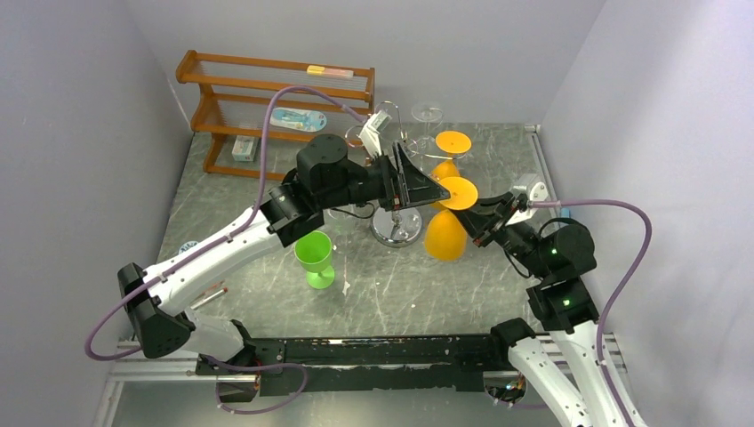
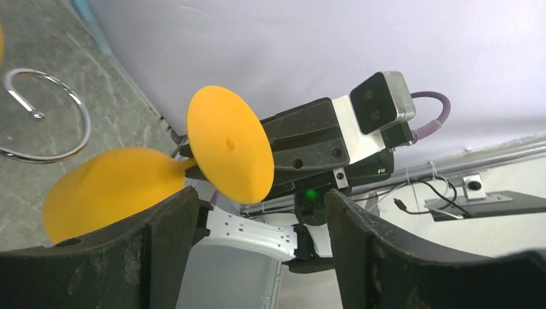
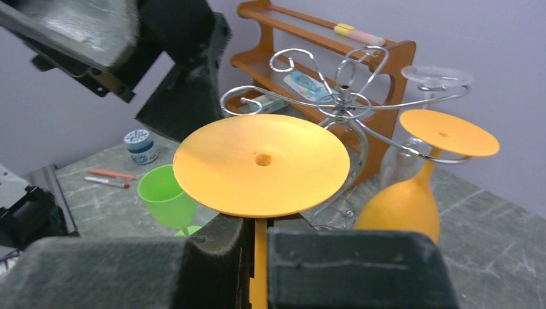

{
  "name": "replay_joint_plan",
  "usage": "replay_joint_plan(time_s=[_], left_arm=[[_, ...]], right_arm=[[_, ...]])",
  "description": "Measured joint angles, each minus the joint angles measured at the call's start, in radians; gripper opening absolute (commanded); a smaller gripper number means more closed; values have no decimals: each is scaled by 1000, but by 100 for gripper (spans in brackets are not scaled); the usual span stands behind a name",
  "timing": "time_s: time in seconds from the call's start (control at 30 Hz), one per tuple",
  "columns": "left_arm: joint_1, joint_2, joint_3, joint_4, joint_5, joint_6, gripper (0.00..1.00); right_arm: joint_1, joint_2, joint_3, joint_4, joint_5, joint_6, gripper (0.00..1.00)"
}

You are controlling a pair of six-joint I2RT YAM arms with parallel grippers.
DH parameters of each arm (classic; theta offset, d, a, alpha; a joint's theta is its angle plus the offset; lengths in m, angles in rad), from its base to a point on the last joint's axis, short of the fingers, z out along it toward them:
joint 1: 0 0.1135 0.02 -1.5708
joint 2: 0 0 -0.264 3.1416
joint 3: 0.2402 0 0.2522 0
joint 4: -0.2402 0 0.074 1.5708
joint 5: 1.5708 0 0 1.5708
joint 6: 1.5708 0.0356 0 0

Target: Place the wine glass upside down on the wine glass rack

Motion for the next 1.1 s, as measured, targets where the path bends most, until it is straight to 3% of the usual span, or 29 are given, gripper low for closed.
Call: replay_joint_plan(time_s=[0.47, 0.53, 0.63, 0.7, 0.73, 0.83, 0.9, 1.0, 1.1], left_arm=[[1, 26, -65, 129, 107, -214, 38], [1, 32, -68, 129, 108, -228, 29], [1, 32, -69, 127, 108, -240, 6], [1, 32, -70, 127, 111, -248, 5], [1, 32, -70, 127, 113, -254, 5], [1, 31, -70, 126, 114, -262, 5], [1, 27, -70, 125, 113, -257, 5], [2, 2, -70, 113, 97, -230, 5], [7, -30, -69, 79, 89, -219, 5]], right_arm=[[0, -16, 32, -41, -121, -36, 0], [0, -21, 32, -50, -129, -35, 0], [-1, -34, 33, -46, -134, -34, 0], [-2, -42, 35, -43, -135, -38, 0], [-2, -43, 35, -42, -136, -41, 3], [-2, -42, 35, -42, -132, -35, 38], [-2, -42, 42, -66, -115, -18, 51], [-1, -43, 45, -98, -106, 5, 61], [-1, -47, 62, -137, -97, 11, 63]])
